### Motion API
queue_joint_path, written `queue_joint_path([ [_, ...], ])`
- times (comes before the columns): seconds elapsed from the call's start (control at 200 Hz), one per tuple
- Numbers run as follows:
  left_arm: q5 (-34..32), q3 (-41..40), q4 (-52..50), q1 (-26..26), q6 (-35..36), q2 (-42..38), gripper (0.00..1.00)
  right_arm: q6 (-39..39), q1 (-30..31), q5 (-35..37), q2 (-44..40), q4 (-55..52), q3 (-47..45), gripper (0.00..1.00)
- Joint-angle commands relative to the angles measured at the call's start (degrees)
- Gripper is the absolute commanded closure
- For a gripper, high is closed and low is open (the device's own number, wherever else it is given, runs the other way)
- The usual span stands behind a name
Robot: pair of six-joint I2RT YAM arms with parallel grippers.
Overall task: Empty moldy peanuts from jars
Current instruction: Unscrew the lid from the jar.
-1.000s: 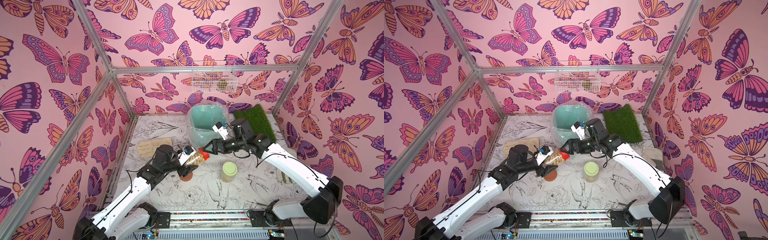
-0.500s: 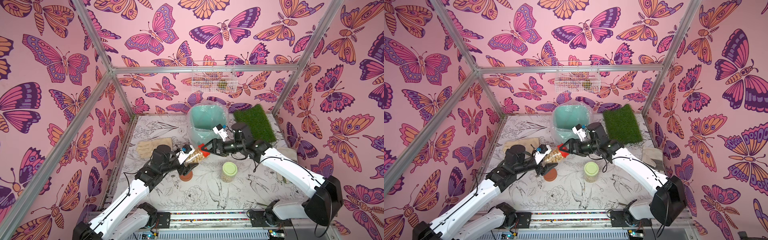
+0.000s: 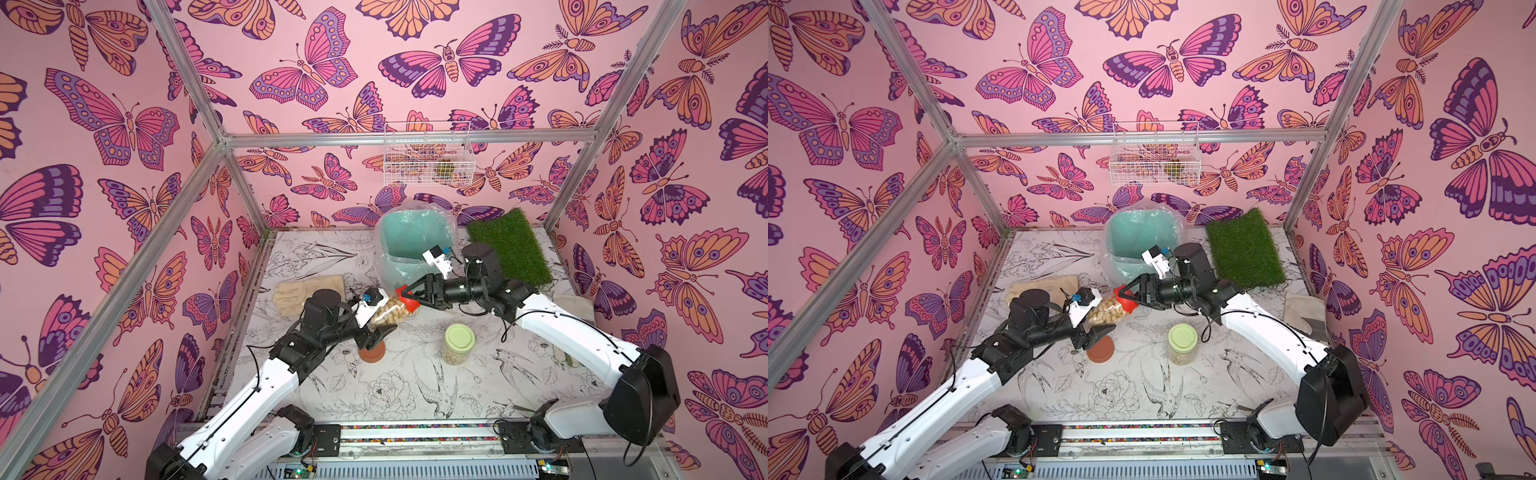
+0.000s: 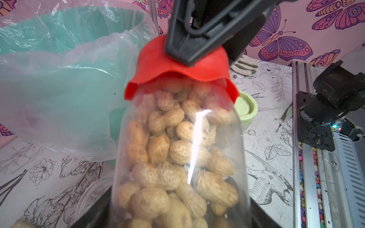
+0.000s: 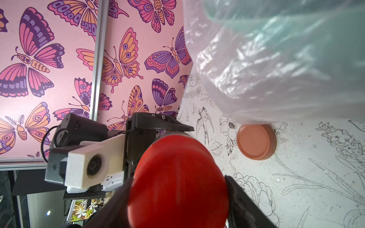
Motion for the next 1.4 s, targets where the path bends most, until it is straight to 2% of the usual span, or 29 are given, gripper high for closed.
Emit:
queue_joint_path([
  [0.0,1.26,-1.05,2.25,0.40,-0.41,-0.52,1.00,-1.99,-1.52,-2.02,-0.65,-1.21,0.52,0.41],
  [0.165,2.43,-1.05,2.22,0.69,-0.65,-0.32,1.00,-5.71,-3.56,-4.13,-1.30,-0.77,0.34,0.56],
  [0.376,4.18,-1.06,2.25,1.07,-1.01,-0.17,1.00,-18.54,-4.27,-6.57,-1.85,-2.93,0.63,0.71],
  [0.626,6.63,-1.23,2.25,1.37,-1.88,-0.43,1.00,-36.27,-5.32,-9.80,-4.33,-0.71,-2.06,0.78],
  [0.856,9.45,-1.22,2.18,1.73,-2.39,0.06,1.00,-51.74,-5.70,-11.06,-5.71,-5.31,-1.31,0.83],
  [0.976,8.88,-1.22,2.24,1.81,-2.26,-0.06,1.00,-53.62,-6.48,-11.05,-5.21,-10.24,2.09,0.82],
  [1.086,7.01,-1.48,2.53,1.98,-1.91,-0.45,1.00,-50.00,-6.51,-9.86,-7.71,-6.85,1.53,0.84],
  [1.192,4.18,-1.85,3.36,2.21,-1.64,-0.56,1.00,-46.35,-6.46,-6.80,-11.75,-4.41,0.36,0.96],
  [1.212,4.04,-1.92,3.63,2.32,-1.68,-0.70,1.00,-46.24,-6.38,-6.28,-12.51,-5.04,0.30,1.00],
  [1.397,2.62,-3.64,9.59,3.46,-4.68,-1.69,1.00,-51.79,-3.30,3.11,-18.84,-18.23,1.17,1.00],
])
